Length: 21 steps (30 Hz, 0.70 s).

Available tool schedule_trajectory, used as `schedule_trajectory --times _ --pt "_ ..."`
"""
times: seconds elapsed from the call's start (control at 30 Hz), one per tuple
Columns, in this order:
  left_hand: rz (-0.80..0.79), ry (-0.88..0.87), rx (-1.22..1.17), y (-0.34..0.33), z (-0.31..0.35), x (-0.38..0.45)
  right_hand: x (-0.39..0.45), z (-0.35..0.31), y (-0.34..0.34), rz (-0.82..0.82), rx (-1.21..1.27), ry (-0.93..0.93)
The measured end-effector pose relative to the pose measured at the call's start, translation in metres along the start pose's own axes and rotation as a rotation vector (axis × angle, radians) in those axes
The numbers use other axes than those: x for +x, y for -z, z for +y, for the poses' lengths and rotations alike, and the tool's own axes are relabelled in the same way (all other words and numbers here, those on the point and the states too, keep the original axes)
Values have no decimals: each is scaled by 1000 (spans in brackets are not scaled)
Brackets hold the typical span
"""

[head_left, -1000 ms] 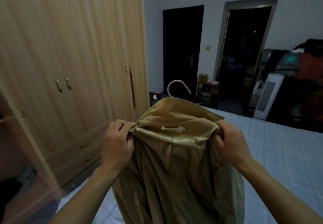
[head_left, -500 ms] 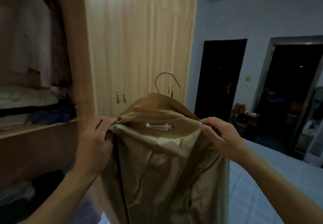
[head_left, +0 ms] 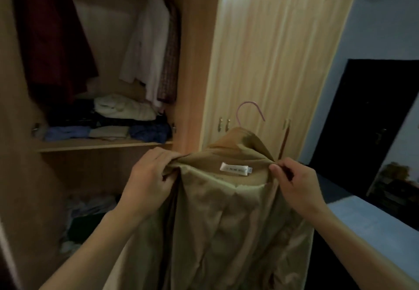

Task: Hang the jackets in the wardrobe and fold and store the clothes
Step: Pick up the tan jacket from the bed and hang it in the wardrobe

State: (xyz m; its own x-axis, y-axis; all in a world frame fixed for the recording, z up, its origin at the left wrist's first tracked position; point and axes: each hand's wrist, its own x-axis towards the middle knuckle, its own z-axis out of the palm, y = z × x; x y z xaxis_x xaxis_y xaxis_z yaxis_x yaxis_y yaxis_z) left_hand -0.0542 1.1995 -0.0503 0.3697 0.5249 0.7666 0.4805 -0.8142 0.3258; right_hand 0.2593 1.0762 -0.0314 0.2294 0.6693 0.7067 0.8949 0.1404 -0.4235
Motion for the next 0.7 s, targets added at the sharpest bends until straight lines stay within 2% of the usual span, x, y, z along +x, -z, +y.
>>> schedule_trajectory --times 0.13,0.2,0.33,0.43,0.6,0.7 --pt "-178 97 99 30 -33 -4 20 -2 -37 -12 90 -8" --pt "-243 119 57 42 -46 -3 32 1 -53 -13 132 14" --pt "-109 120 -25 50 -57 22 63 10 -80 -14 183 45" --pt "-37 79 108 47 -56 55 85 12 -98 -11 226 93" --pt "-37 -26 287 29 -61 88 117 9 -129 -38 335 140" --pt "81 -36 304 18 -71 87 130 4 -143 -42 391 192"
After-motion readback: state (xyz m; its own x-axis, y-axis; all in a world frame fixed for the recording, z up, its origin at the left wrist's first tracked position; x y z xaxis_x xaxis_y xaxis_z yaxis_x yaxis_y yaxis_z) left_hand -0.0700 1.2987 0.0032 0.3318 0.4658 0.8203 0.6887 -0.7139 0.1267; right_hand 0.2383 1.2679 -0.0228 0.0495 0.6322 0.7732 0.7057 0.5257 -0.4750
